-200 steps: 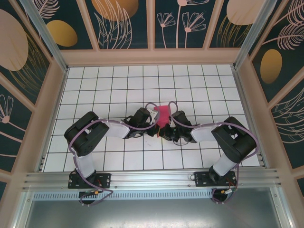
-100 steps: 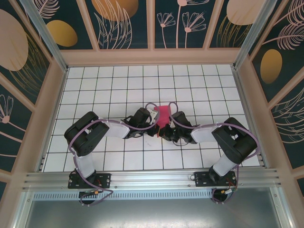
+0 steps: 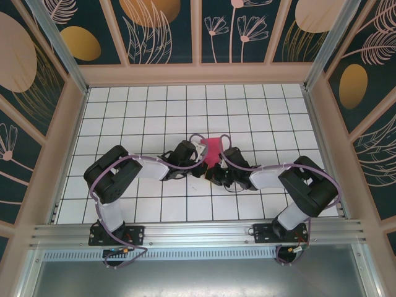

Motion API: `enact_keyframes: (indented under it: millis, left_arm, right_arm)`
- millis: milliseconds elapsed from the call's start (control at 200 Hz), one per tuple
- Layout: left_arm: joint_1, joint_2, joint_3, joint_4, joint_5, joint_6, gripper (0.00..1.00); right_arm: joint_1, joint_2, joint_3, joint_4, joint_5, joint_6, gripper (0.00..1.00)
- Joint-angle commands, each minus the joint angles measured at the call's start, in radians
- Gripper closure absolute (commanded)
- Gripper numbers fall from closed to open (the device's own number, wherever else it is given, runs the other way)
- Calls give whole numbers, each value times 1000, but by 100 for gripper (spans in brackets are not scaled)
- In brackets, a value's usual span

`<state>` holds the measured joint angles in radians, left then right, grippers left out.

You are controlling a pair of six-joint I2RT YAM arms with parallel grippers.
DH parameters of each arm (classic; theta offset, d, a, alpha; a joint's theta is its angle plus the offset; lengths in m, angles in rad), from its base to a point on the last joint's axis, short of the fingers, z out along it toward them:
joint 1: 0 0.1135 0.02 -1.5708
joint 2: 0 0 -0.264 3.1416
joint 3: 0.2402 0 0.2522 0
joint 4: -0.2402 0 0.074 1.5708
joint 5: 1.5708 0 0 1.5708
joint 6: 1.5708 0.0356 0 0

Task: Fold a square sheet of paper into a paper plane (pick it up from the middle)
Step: Third fold the triangle at the center of the table.

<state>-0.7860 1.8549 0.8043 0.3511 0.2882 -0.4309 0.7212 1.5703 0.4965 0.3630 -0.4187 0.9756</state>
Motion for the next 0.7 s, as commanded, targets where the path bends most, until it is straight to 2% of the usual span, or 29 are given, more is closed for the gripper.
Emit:
enact_keyframes:
  millis: [0, 220, 460, 585, 696]
  left_arm:
    - [-5, 48, -17, -112, 14, -10, 99]
    - [-6, 43, -19, -117, 15, -9, 99]
    - [-5, 36, -12, -120, 9, -12, 98]
    - [-5, 28, -7, -124, 8, -13, 98]
    - [-5, 27, -8, -131, 4, -10, 97]
  right_arm:
    - [3, 16, 10, 2, 19, -5, 90]
    - [7, 113, 31, -43, 36, -18, 90]
    - [3, -49, 68, -141, 67, -66, 90]
    - [-71, -126, 55, -173, 99, -86, 89]
    - [-163, -117, 45, -115, 53, -101, 90]
